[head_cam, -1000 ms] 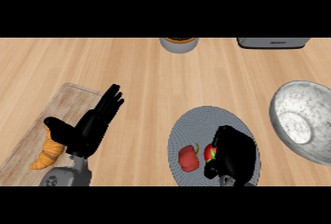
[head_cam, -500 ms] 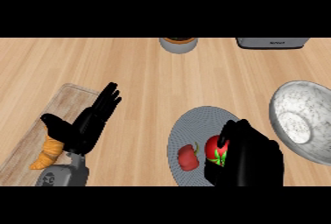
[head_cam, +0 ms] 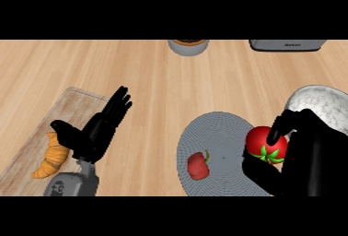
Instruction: Pick the tomato from the placemat and place it in the bowl
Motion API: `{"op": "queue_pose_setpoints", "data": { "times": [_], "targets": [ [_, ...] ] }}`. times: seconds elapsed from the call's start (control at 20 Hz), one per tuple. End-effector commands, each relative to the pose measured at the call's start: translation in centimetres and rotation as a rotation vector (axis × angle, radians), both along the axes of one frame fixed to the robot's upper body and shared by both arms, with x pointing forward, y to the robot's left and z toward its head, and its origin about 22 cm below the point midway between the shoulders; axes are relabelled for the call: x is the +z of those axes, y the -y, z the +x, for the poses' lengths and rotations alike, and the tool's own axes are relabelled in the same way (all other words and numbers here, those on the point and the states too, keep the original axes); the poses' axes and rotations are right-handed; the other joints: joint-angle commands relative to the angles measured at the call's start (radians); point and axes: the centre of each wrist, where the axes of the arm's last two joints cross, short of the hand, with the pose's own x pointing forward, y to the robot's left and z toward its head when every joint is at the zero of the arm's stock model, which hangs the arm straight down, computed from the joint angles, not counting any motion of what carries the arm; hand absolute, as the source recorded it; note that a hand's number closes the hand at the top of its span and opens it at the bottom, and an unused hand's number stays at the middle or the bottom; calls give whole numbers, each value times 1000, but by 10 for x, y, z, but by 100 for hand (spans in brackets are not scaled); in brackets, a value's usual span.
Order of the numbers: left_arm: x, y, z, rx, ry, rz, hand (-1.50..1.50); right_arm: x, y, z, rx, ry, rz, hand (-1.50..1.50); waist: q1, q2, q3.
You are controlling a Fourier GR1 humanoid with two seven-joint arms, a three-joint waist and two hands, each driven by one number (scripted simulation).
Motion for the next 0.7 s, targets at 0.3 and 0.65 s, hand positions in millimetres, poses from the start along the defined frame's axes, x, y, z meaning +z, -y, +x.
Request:
{"op": "queue_pose_setpoints", "data": {
  "times": [0.3, 0.65],
  "targets": [
    [-9, 9, -4, -9, 1, 3, 0, 29, 56, 49, -217, -9, 78, 150, 6, 5, 2],
    [3, 8, -6, -5, -4, -9, 0, 13, 136, 79, -246, 3, 61, 150, 6, 4, 2]
  ]
}}
